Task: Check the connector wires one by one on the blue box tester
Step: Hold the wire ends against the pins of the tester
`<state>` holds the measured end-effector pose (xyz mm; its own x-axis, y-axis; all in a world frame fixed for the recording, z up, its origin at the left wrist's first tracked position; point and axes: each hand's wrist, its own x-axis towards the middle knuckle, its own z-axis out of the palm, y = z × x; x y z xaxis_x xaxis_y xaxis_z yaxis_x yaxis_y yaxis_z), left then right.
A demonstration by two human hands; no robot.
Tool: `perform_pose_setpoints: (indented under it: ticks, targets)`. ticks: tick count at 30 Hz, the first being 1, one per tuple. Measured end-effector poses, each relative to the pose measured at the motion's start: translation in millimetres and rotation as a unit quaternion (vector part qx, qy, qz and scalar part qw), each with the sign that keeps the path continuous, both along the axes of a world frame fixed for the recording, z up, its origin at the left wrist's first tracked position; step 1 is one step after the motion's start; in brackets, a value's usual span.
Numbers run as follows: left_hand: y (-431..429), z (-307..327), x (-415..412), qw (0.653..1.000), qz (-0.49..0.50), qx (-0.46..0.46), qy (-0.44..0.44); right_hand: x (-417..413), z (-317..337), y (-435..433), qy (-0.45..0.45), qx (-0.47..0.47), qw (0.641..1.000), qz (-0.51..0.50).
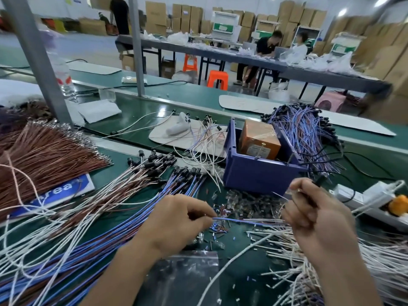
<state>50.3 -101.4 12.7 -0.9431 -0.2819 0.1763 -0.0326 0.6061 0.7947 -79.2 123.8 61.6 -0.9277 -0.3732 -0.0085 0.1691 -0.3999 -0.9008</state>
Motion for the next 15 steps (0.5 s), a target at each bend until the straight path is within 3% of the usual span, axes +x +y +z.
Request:
perform_pose_setpoints:
  ticks: [2,5,7,10,12,15]
  targets:
    - [-7,4,0,0.998,-0.031,0.045,-0.031,-5,1,18,0.024,0.068,0.996,0.042]
    - [-15,10,5,0.989,-0.092,0.090,-0.071,-7,-2,30,0.042,0.158,0.969,0.184]
    - [-7,8,6,0.995,-0.081,0.024,-0.057,-3,-5,25,0.030,0.141,0.949,0.280]
    - [21,3,0,0.984,-0.045,-0.149,0.088,1,-9,10,0.018,0.083,0.948,0.305]
    - [33,2,-4,0.964,-0.067,-0.191,0.170,6,-16,-2,0.043,0.145,0.954,0.259]
    - [35,-1,-6,0.947,-0.066,-0.237,0.206,16,-28,-21,0.091,0.241,0.938,0.230]
